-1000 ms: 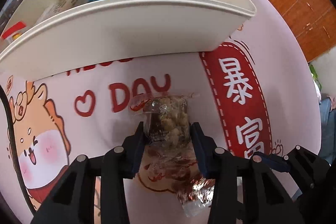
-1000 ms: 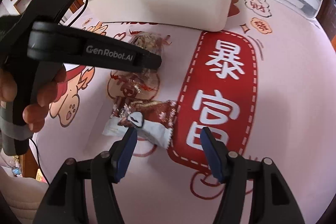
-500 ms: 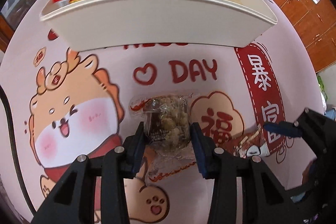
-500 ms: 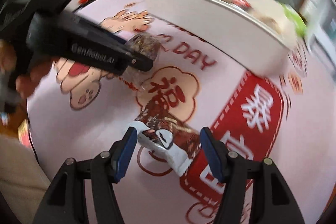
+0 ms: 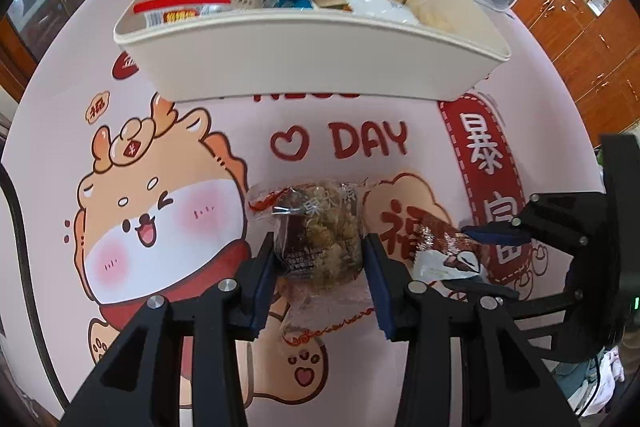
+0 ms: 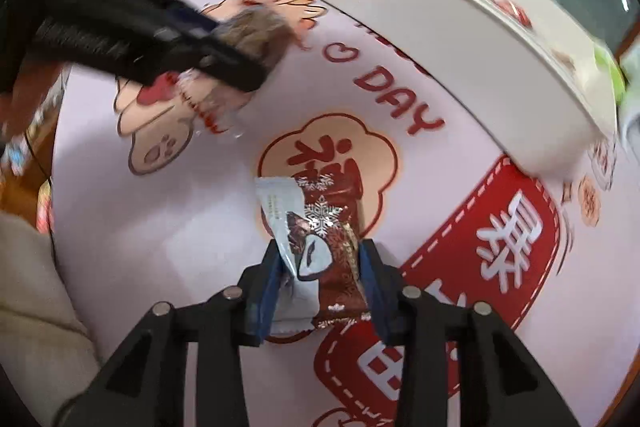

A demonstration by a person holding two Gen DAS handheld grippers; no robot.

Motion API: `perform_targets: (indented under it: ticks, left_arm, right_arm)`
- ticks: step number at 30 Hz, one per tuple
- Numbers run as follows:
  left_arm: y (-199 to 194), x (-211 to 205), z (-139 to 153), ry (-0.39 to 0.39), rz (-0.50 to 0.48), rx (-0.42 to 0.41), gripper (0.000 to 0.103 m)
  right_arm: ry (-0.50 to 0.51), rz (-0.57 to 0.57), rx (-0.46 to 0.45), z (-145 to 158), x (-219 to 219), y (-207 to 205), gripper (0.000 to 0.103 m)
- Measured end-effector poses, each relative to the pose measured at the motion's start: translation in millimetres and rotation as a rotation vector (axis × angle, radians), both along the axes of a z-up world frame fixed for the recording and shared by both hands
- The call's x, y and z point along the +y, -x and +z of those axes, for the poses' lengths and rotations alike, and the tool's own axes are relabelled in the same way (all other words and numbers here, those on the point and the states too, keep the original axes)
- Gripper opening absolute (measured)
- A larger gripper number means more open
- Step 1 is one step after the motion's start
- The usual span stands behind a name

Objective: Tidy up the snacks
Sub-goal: 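Grasp the clear nut-cake bag with the left gripper while the right grasps the brown wrapped chocolate, then lift both held snacks and carry them over the white bin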

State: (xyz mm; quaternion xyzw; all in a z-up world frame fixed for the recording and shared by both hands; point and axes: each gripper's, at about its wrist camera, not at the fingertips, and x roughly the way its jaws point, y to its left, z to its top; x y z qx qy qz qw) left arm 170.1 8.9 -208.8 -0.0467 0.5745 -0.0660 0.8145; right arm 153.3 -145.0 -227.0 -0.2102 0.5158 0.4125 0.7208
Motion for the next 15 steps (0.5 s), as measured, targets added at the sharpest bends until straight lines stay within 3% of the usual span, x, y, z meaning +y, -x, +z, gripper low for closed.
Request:
perform_targets:
  ticks: [7, 15]
  left_arm:
    - [1, -14, 30, -0.012, -0.019, -0.081, 0.040]
    - [-10, -34, 80, -0.063, -0.052, -0.214, 0.040]
  right_arm:
    - [-0.166, -0.228, 0.055, 23, -30, -22, 0.035]
    - [-0.366, -0.431, -0.119, 118, -55, -34, 0.035]
